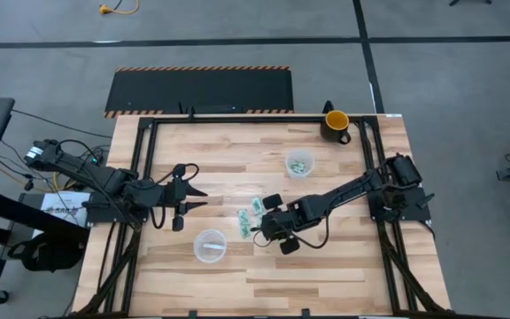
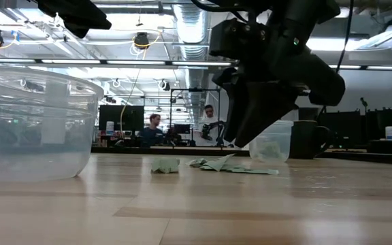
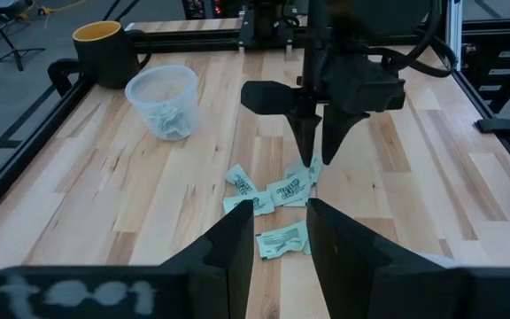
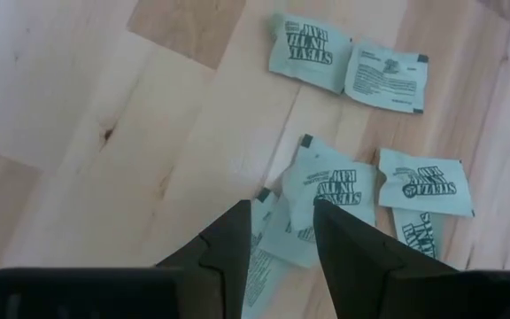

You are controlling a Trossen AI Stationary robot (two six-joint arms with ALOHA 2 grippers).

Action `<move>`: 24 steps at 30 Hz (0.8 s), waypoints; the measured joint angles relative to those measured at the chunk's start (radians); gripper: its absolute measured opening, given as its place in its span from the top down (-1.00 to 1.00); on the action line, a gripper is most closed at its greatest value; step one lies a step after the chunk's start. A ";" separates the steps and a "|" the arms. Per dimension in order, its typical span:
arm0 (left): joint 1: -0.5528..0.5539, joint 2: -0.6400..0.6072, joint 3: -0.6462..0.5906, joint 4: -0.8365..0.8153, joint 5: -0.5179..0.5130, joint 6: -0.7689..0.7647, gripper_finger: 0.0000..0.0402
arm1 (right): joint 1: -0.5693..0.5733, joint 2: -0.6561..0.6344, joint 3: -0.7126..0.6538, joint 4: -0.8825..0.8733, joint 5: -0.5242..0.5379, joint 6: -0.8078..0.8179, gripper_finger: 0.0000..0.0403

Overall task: Pick and place Stevia / Truvia into bins
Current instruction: Put the stevia packet into the top transparent container

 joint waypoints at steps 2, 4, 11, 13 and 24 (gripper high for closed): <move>0.000 0.000 0.000 0.000 0.000 -0.001 0.51 | -0.006 0.000 -0.002 0.001 -0.002 -0.019 0.41; 0.000 0.000 0.000 0.000 0.000 -0.001 0.51 | -0.012 0.000 -0.002 0.009 -0.017 -0.034 0.41; 0.000 0.000 0.000 -0.001 0.008 -0.005 0.51 | -0.036 0.000 -0.002 0.008 -0.031 -0.063 0.41; 0.000 0.000 0.000 0.000 0.008 -0.005 0.51 | -0.043 0.000 -0.002 0.002 -0.036 -0.073 0.41; 0.000 0.000 0.000 -0.001 0.009 -0.012 0.51 | 0.003 0.000 -0.003 -0.078 -0.024 0.029 0.41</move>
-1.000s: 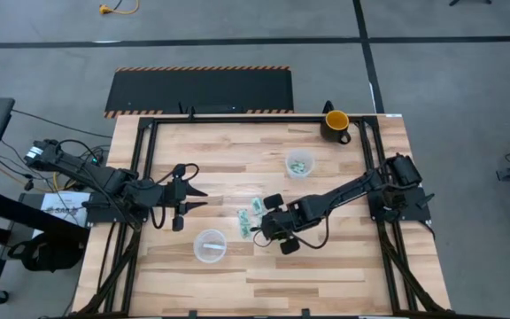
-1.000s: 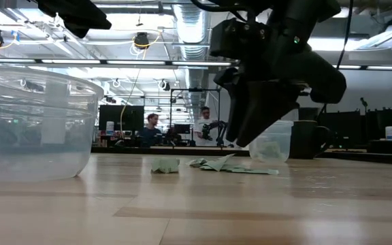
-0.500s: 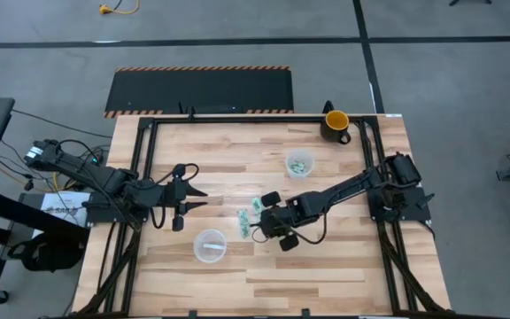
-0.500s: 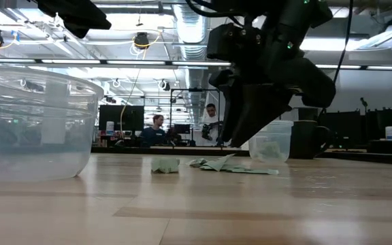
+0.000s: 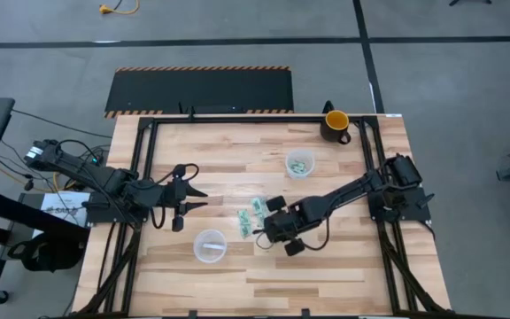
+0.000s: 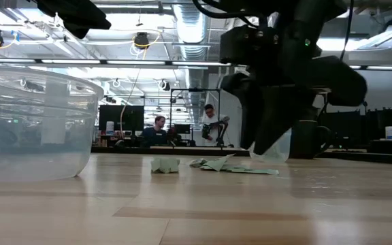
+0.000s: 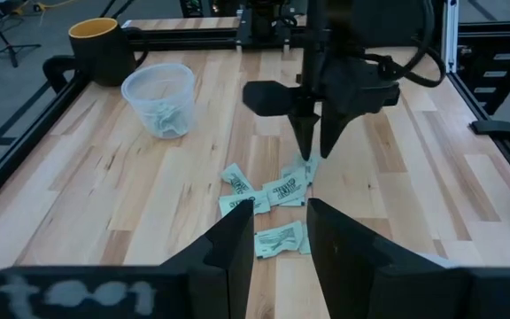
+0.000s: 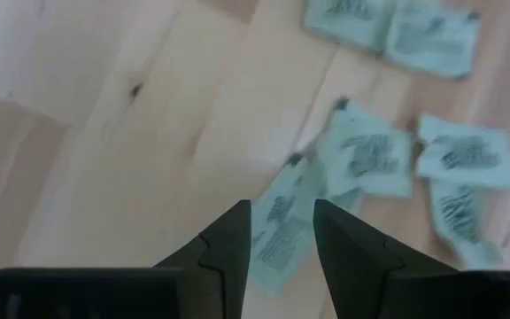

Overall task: Pick and place Stevia / Truvia into bins
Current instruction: Put the stevia packet into the top transparent container

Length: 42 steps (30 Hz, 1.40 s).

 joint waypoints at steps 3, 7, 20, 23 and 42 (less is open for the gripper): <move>0.000 0.000 0.000 0.000 0.000 0.000 0.51 | 0.012 0.000 0.000 0.008 0.028 0.012 0.41; 0.000 0.000 0.000 0.000 0.000 0.000 0.51 | 0.009 0.000 0.000 0.035 0.044 -0.017 0.41; 0.000 0.000 0.000 0.000 0.002 -0.002 0.51 | -0.013 0.000 0.000 0.048 0.054 -0.082 0.41; 0.000 0.000 0.000 -0.001 0.002 -0.002 0.51 | -0.013 0.000 -0.008 0.078 0.053 -0.095 0.41; 0.000 0.000 0.000 -0.003 0.003 -0.004 0.51 | -0.023 0.001 -0.060 0.153 0.054 -0.127 0.41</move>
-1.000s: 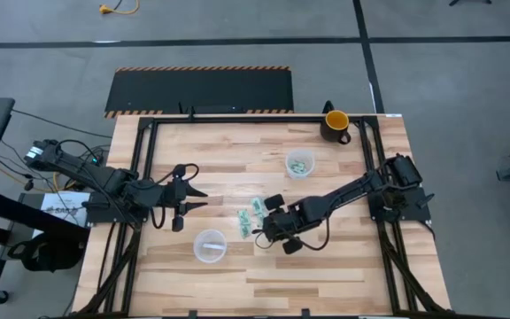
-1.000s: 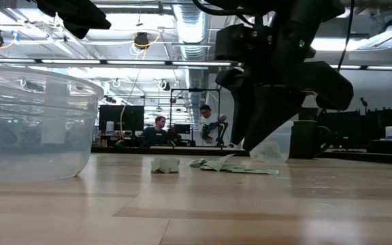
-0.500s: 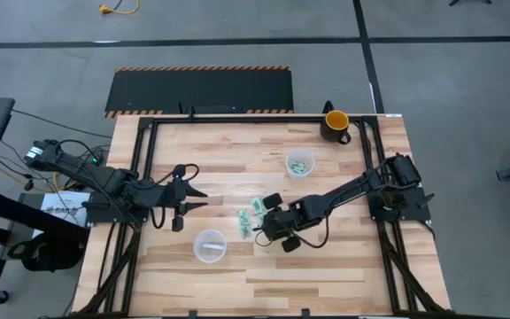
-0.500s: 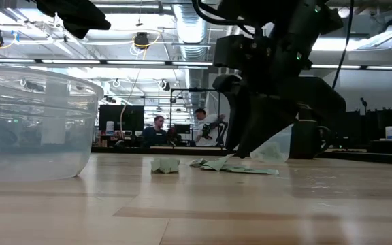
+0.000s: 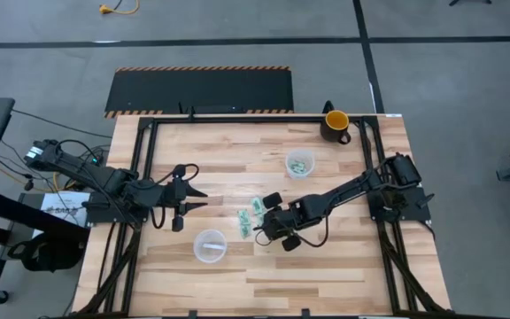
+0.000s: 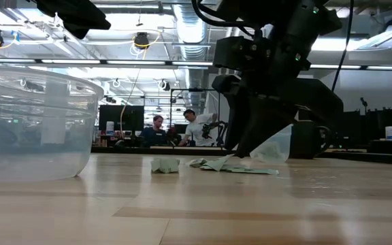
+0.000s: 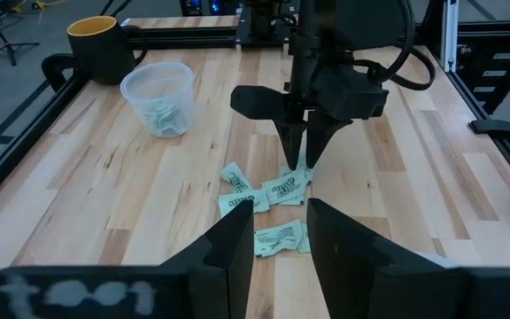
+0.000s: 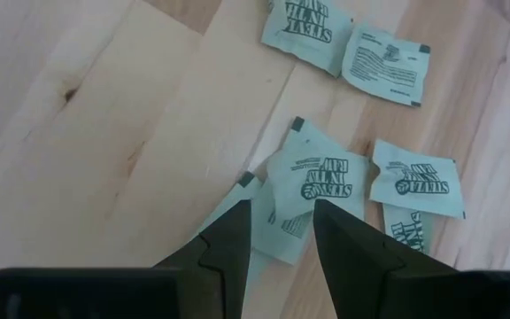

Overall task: Pick and place Stevia / Truvia into bins
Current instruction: Put the stevia packet into the top transparent container

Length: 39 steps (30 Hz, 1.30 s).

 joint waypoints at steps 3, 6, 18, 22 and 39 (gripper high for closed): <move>0.000 0.000 0.000 0.000 0.000 0.000 0.51 | -0.008 0.000 0.000 0.002 -0.014 -0.003 0.41; 0.000 0.000 0.000 0.000 0.000 0.000 0.51 | -0.017 0.000 0.000 0.009 -0.031 -0.018 0.41; 0.000 0.000 0.000 -0.001 -0.001 0.000 0.51 | -0.029 0.000 0.000 0.021 -0.056 -0.044 0.41; 0.000 0.000 0.000 0.000 -0.001 0.001 0.51 | -0.030 0.000 0.000 0.021 -0.058 -0.044 0.41; 0.000 0.000 0.000 0.001 -0.003 0.002 0.51 | -0.040 0.057 0.002 0.068 -0.081 -0.070 0.41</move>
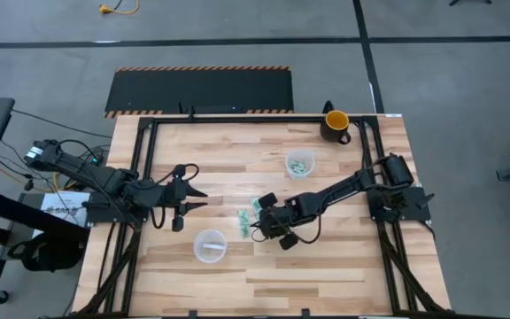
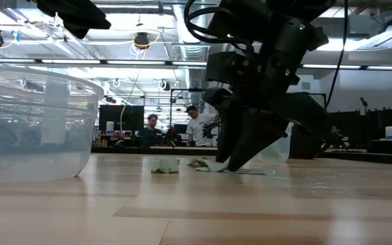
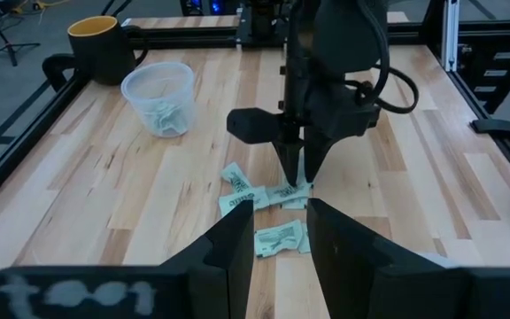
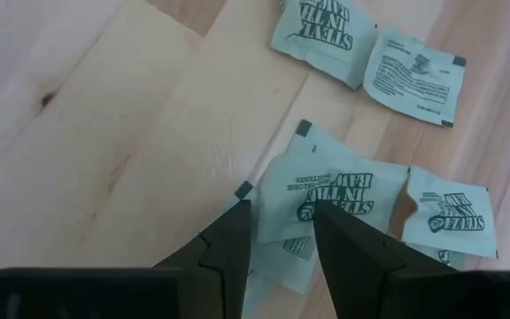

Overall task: Pick and place Stevia / Truvia into bins
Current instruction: Put the stevia packet into the top transparent container

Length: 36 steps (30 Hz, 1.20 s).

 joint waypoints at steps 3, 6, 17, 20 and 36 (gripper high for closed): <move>0.000 0.000 0.000 0.000 -0.001 0.000 0.51 | 0.000 -0.001 0.000 -0.003 0.000 0.000 0.41; 0.000 0.000 0.000 -0.002 -0.001 0.000 0.51 | 0.000 -0.001 0.000 -0.007 0.000 0.000 0.43; 0.000 0.000 0.000 -0.002 -0.002 0.000 0.51 | 0.000 -0.002 0.000 -0.011 0.000 0.000 0.69; 0.000 0.000 0.000 -0.002 -0.002 0.000 0.51 | 0.000 -0.002 0.000 -0.012 0.000 0.000 0.76; 0.000 0.000 0.000 -0.002 -0.002 0.000 0.51 | 0.001 -0.002 0.067 -0.145 0.000 0.001 0.99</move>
